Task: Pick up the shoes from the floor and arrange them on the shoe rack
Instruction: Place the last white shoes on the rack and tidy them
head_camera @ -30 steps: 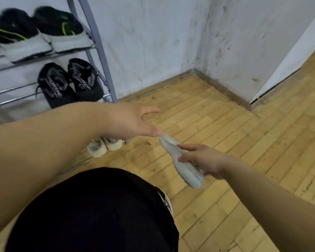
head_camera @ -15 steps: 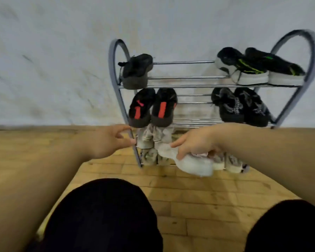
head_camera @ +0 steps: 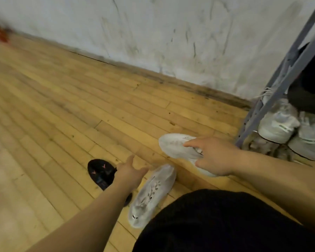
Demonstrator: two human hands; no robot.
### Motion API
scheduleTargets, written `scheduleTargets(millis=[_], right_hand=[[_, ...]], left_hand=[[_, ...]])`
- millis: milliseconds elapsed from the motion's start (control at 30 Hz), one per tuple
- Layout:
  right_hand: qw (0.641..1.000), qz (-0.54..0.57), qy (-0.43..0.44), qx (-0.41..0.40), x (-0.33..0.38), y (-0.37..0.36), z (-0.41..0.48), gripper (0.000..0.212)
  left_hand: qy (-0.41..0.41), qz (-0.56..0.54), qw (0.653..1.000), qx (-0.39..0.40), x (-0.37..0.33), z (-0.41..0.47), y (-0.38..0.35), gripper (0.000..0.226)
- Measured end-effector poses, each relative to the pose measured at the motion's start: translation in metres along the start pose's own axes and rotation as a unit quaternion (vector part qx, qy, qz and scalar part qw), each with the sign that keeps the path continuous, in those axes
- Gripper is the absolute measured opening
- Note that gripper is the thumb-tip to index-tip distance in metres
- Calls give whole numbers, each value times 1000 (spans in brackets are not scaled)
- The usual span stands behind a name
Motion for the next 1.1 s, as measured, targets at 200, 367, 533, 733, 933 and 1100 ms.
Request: scheduleTargets(millis=[200,367,533,733,933,1100], right_hand=[[999,45,-14,-7,-15,-29,25,61],[998,46,-36,-7,-23,-41,22,60],[997,55,-40,-21,-25,-29,5,60],[996,24,-49,-64,-21,46,-62,57],[978,33,-76,-192,-7,131,-201,51],[967,90,-102,-213,-14,131,-335,42]], left_hand=[[-72,99,985,119,22,21,-71,107],[-93,205,969,104,44,21,-102,103],[-124,200,968,83,37,19,-100,105],[-222,93,970,33,-54,-29,-19,99],[-368,118,922,-1,-152,-139,74,92],[-455,278,846,-22,-210,-264,97,77]])
Point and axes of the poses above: each hand's wrist, its own z-axis towards the middle knuckle, its own y-axis out of the back of the hand, x = y × z, the point moved 3 cm from there along z, towards the middle knuckle, and after that the axes turned 8 degrees about y, right-handed, at the moved point
